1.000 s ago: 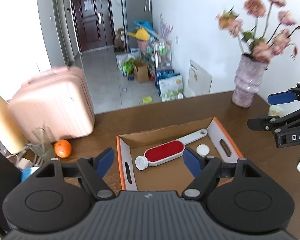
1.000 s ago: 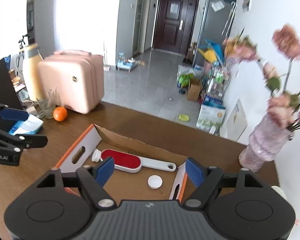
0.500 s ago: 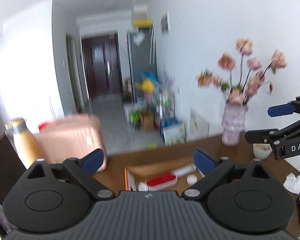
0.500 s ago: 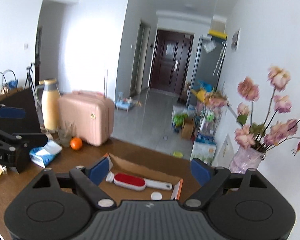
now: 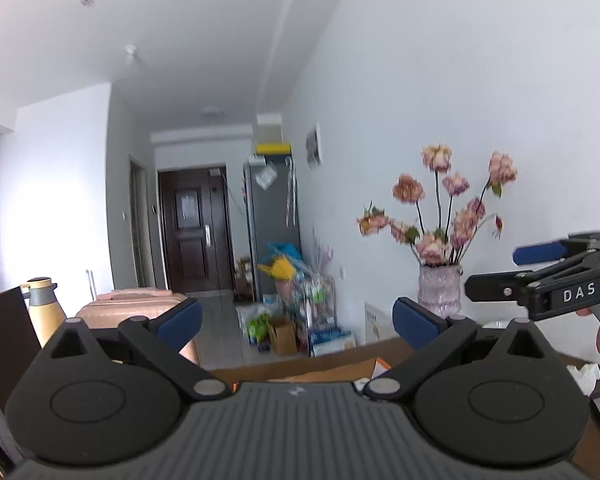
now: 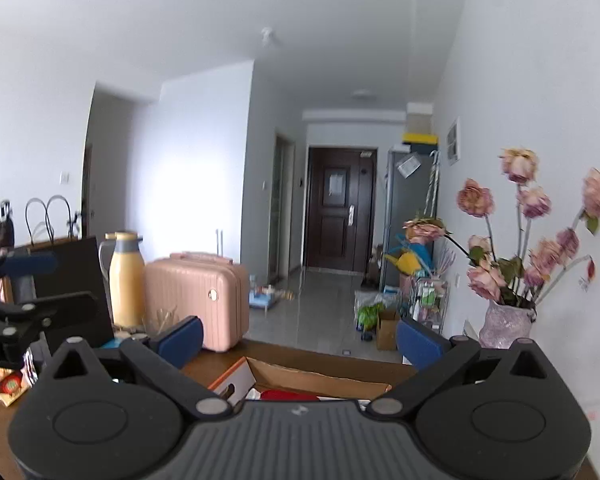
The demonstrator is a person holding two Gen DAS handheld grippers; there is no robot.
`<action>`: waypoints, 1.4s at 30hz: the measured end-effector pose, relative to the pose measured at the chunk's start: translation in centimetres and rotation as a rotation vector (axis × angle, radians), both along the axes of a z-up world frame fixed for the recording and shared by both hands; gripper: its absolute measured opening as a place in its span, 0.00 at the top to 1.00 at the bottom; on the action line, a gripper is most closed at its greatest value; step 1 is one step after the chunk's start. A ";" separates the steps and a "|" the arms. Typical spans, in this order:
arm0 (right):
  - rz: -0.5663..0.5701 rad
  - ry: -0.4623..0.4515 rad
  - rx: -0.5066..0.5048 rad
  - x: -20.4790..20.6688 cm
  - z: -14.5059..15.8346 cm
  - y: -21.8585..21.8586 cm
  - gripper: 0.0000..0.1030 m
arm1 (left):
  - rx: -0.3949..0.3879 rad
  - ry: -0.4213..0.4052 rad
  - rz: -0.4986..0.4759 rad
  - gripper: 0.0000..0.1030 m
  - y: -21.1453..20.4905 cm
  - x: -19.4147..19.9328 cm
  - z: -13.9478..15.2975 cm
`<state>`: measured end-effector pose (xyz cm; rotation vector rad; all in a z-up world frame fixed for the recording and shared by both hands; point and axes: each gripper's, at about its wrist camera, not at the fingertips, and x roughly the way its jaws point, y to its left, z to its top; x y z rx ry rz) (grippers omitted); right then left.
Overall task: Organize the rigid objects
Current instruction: 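Raise the right tool away from the box back toward the table items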
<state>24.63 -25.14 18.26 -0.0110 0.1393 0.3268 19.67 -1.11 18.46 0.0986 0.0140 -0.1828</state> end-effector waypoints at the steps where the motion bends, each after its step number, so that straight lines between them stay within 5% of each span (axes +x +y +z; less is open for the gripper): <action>1: -0.008 -0.015 0.015 -0.8 -0.6 -0.2 0.00 | -0.005 -0.022 0.007 0.00 0.1 -0.8 -0.8; 8: -0.046 -0.129 0.066 -6.8 -5.1 -1.5 0.00 | -0.074 -0.079 0.083 0.00 2.2 -6.2 -7.7; 15: -0.148 -0.198 0.071 -12.7 -13.3 -1.3 0.00 | -0.070 -0.145 0.126 0.00 3.9 -11.1 -14.1; 18: -0.175 -0.215 0.068 -15.0 -16.9 -1.2 0.00 | -0.056 -0.108 0.149 0.00 4.6 -12.5 -16.9; 24: -0.174 -0.016 0.008 -17.3 -24.1 -0.9 0.00 | 0.017 0.020 0.118 0.00 4.1 -13.6 -22.0; 33: -0.175 0.158 0.017 -14.0 -25.1 -1.0 0.00 | 0.077 0.132 0.061 0.00 2.5 -10.6 -23.8; 42: -0.177 0.299 -0.012 -10.2 -26.3 -0.8 0.01 | 0.055 0.396 0.040 0.00 3.0 -5.1 -24.6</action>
